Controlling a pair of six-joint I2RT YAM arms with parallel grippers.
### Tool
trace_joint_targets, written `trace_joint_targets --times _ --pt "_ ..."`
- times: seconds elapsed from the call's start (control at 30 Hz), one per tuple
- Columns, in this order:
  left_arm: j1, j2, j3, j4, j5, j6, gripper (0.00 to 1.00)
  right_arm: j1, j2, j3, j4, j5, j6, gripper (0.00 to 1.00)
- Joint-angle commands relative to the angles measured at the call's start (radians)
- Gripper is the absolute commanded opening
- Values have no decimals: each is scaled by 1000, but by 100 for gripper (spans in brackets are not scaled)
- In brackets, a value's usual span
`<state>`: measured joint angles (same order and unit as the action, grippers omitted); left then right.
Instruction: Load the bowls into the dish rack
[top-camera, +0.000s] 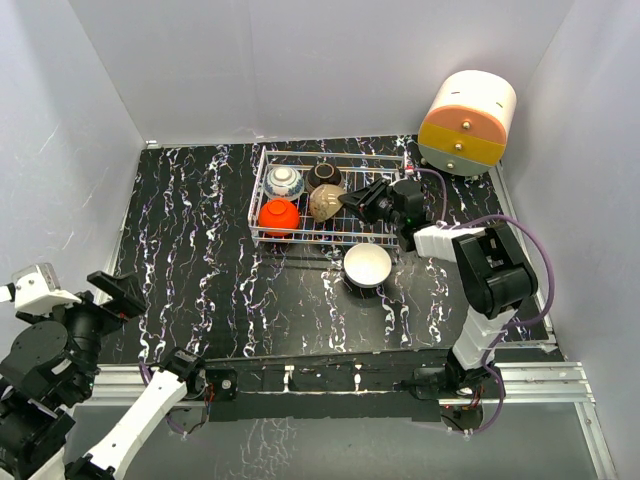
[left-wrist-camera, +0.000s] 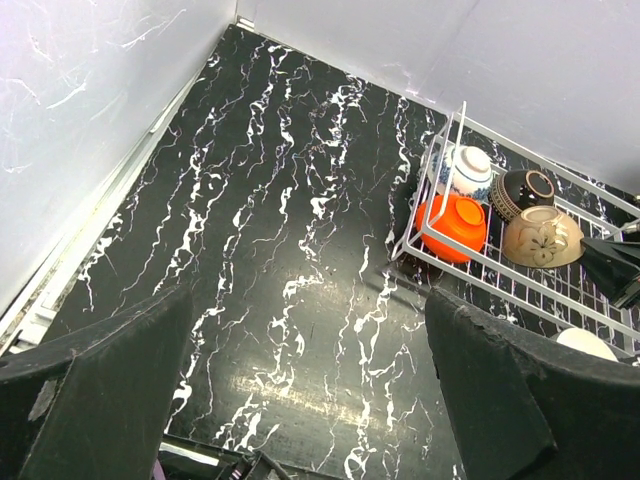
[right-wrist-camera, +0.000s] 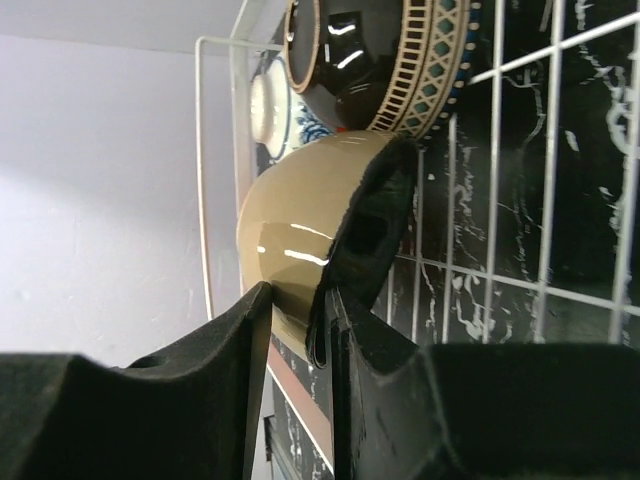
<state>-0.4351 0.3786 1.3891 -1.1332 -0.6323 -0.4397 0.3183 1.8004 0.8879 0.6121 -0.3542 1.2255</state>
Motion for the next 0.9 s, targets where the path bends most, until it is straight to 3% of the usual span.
trace_joint_targets --times 0.0,0.37,0.63,0.87 --pt "-5 22 -15 29 25 -2 97 -4 -71 8 -174 62 -100 29" --pt "-5 19 -47 51 46 -14 97 -2 -159 15 -416 131 -229 31" --pt "-5 11 -64 55 50 -22 97 -1 -133 44 -471 137 -290 31" --pt "-5 10 -64 41 35 -22 97 36 -182 112 -550 283 -393 32"
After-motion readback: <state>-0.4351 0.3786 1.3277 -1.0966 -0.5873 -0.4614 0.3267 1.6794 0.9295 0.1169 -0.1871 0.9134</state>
